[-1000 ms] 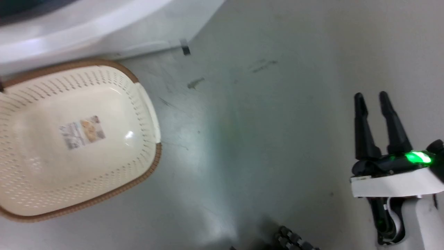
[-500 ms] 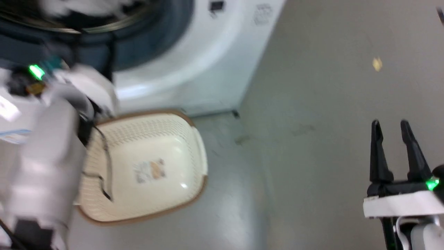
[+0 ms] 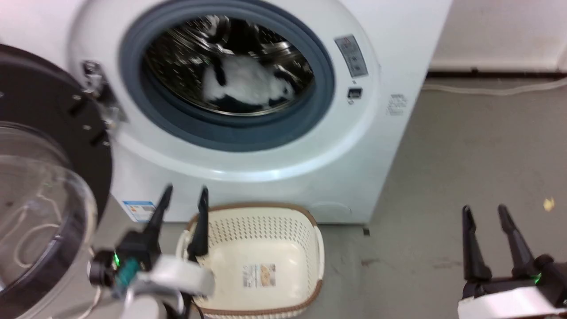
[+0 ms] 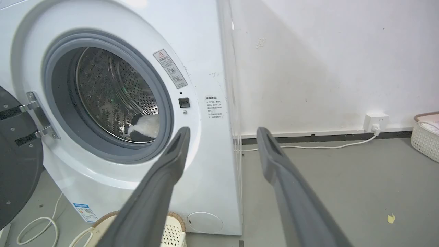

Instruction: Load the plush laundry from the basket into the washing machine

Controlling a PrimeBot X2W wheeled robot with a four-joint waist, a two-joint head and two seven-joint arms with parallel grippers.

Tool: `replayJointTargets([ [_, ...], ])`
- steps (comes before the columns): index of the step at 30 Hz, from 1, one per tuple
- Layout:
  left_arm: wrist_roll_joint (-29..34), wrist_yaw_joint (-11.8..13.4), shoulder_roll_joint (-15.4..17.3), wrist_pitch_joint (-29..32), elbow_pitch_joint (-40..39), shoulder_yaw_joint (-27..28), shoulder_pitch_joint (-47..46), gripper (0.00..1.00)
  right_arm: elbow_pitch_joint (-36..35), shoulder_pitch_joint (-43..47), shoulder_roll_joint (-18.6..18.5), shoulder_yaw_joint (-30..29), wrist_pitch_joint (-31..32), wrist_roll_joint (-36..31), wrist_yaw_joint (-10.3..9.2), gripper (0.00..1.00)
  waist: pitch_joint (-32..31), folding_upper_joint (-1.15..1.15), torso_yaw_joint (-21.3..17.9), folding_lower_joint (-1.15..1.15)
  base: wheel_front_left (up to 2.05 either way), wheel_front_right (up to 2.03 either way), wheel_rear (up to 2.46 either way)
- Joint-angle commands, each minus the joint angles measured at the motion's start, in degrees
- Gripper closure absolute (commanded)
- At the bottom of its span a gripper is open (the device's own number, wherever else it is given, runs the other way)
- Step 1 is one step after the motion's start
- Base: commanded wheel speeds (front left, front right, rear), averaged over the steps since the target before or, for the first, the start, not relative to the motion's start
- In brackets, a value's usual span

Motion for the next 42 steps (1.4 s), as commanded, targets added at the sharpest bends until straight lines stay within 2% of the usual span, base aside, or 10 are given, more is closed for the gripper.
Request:
replayJointTargets([
  [1,1.3,0.6,-0.7,-0.3,-1.7,0.2,1.9,0.00,0.2,1.2,0.0,0.2,-0.2,-0.3,-0.04,0.00,-2.2,0.00,1.9,0.01,0.00,0.00,0.00],
  [5,3.7,1.8,-2.6,-0.3,-5.3,1.1,7.3,0.00,0.6,3.1,0.0,0.9,-0.2,-0.4,-0.04,0.00,-3.2,0.00,2.5,0.01,0.00,0.00,0.00],
  [10,5.6,1.7,-3.7,-0.3,-5.7,2.0,10.9,0.00,1.1,4.3,0.0,1.2,-0.2,-0.3,-0.04,0.00,-3.8,0.00,2.5,0.01,0.00,0.00,0.00],
  [23,7.0,0.8,-5.6,-0.3,-3.7,4.2,12.1,0.00,1.8,5.3,0.0,2.0,-0.2,-1.2,-0.04,0.00,-4.2,0.00,2.4,0.01,0.00,0.00,0.00],
  [24,6.9,1.1,-5.4,0.0,-3.7,4.0,11.5,1.00,1.7,4.5,0.0,1.9,0.0,-0.9,0.00,1.00,-4.2,0.00,2.4,0.02,0.00,0.00,0.00],
  [42,7.8,1.0,-5.4,1.6,-4.5,4.5,11.4,1.00,1.6,3.8,0.0,2.1,1.6,-1.9,0.00,1.00,-4.1,0.00,2.4,0.02,0.00,0.00,0.00],
])
